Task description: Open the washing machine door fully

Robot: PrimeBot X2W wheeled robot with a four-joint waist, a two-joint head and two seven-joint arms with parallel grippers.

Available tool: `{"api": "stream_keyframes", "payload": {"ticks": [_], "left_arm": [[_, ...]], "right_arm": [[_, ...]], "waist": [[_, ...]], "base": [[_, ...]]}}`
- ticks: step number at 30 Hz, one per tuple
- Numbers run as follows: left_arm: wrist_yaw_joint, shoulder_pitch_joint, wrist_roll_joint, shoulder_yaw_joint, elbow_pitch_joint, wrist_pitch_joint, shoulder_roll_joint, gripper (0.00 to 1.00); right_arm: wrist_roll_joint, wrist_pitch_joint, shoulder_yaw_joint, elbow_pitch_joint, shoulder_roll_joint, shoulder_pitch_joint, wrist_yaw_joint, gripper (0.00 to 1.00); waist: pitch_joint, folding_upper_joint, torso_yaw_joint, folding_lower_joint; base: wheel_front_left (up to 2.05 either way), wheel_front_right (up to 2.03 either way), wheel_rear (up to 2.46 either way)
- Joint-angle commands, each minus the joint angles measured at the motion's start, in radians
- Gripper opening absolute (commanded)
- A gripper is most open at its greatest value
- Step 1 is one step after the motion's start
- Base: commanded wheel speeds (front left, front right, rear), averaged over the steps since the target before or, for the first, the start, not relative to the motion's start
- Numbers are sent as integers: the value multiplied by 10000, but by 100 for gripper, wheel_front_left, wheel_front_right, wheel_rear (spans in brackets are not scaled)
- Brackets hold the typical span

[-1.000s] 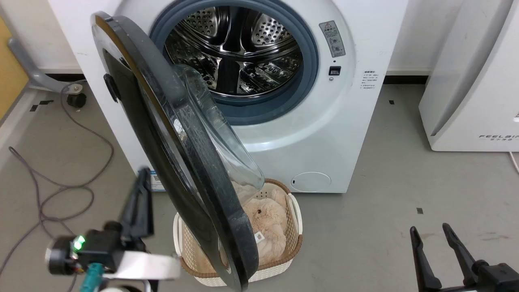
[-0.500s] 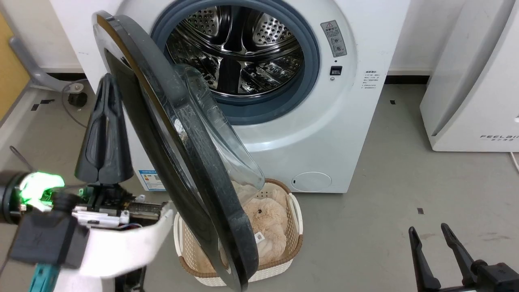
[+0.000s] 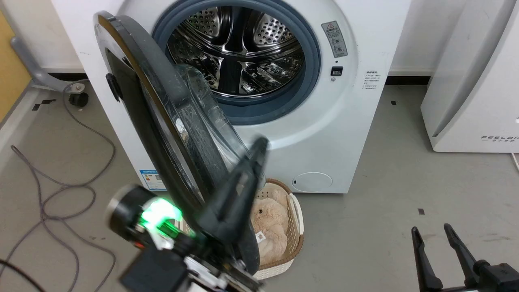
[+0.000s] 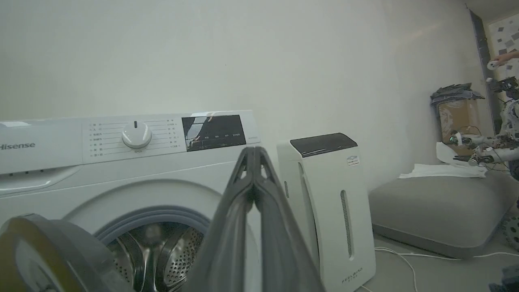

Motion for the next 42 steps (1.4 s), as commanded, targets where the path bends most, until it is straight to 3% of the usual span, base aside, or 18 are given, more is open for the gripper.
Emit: {"api": "stream_keyframes", "payload": {"ticks": [1,10,16,29,36,42], "left_arm": [[-46,198,-88,-95,68,67,17,0],[-157,1558,-640,-1339,1073,1093,187,0],[56,2278,-716,-1772,2259,1316,158,0],[1583,1587,-821,-1062,4797,22,-257,0],[2219,1910,-870,-734,4772,-198,-253,0],[2423,2386,-909,-730,4473,-102,-148,0]], "right_arm": [[7,36,5,-40,37,82,6,100],[-70,153,13,17,37,68,6,100],[-26,219,-7,114,37,82,6,100],[39,364,152,359,37,-132,6,100],[-61,334,201,357,37,-188,6,100],[-138,438,192,279,38,-42,6,100]], "waist": [[34,0,0,0],[94,0,2,0],[113,0,-44,0],[423,0,-317,0],[361,0,-361,0],[135,0,-47,0]], "base": [[0,0,0],[0,0,0],[0,0,0],[0,0,0],[0,0,0],[0,0,0]]}}
